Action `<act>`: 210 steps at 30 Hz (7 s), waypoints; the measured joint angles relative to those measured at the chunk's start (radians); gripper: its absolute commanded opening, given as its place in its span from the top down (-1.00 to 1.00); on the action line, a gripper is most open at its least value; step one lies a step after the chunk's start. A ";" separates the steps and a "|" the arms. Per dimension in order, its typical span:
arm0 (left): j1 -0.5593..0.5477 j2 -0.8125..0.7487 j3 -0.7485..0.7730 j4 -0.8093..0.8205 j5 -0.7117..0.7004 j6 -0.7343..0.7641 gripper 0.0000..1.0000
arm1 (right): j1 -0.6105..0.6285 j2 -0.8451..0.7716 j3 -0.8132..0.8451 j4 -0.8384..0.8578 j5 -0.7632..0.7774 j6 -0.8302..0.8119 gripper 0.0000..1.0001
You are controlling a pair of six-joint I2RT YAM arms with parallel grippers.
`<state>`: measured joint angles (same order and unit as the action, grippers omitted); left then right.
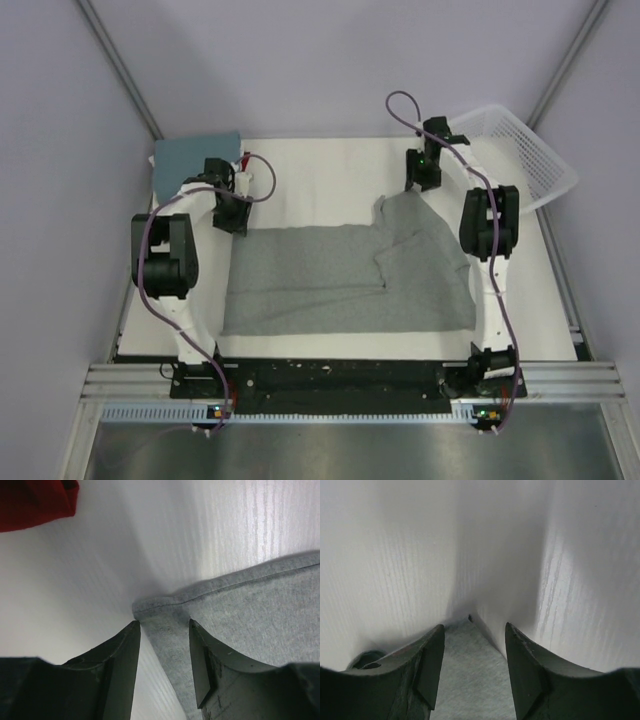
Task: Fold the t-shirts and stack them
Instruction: Grap the side of the flattened tshirt furthest away from the robot with both arms, then fold the other side of the tshirt into a rectangle
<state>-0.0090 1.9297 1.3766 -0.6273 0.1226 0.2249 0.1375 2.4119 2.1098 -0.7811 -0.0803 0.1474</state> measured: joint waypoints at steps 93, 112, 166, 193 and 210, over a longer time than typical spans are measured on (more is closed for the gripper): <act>0.052 -0.615 -0.501 -0.291 0.132 0.696 -0.10 | 0.026 -0.980 -1.009 -0.329 0.285 0.125 0.11; 0.051 -0.603 -0.456 -0.213 0.130 0.547 0.07 | 0.319 -0.777 -0.887 -0.131 0.011 0.047 0.08; 0.050 -0.539 -0.458 -0.176 0.113 0.536 0.07 | 0.454 -0.925 -1.175 -0.140 -0.352 0.304 0.65; 0.055 -0.380 -0.406 -0.048 0.085 0.308 -0.08 | -0.013 -1.057 -1.222 0.018 0.029 0.309 -0.03; 0.056 -0.348 -0.476 -0.030 0.172 0.375 1.00 | -0.121 -0.946 -1.331 0.232 0.085 0.317 1.00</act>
<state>0.0475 1.5822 0.9009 -0.6571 0.2943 0.5995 0.0170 1.4662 0.7788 -0.5491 0.0048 0.4648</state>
